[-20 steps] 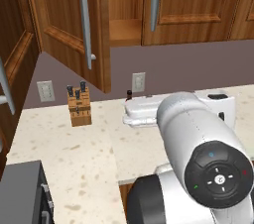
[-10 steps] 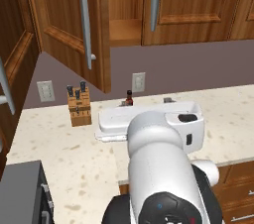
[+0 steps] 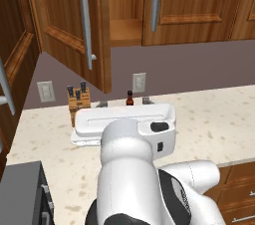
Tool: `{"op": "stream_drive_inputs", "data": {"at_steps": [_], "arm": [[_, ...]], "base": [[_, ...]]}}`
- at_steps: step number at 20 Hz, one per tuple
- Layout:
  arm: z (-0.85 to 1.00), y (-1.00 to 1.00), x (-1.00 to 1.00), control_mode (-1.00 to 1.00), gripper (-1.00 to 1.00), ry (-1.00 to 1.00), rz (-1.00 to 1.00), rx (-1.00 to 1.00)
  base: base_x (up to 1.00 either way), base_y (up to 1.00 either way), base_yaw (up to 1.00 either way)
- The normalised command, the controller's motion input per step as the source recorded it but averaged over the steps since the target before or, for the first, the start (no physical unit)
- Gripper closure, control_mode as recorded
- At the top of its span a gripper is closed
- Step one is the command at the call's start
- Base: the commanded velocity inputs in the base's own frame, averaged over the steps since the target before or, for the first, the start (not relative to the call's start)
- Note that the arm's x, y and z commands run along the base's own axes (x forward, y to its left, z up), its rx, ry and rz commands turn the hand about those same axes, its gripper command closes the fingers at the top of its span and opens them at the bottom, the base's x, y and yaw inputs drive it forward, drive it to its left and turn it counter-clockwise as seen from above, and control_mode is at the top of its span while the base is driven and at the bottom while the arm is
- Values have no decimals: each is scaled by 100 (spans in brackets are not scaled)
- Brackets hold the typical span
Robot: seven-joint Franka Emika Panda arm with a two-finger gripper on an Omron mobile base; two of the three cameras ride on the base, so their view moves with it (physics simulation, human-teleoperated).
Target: Close all open cabinet doors.
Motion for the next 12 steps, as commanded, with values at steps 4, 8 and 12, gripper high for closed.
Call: {"op": "stream_drive_inputs", "data": {"at_steps": [4, 8, 12], "arm": [[0, 22, 44, -100, -100, -3, 0, 0], [-6, 31, 53, -100, -100, 0, 0, 0], [-17, 41, 42, -100, -100, 0, 0, 0]], "base": [[0, 0, 0], [0, 0, 0], [0, 0, 0]]}}
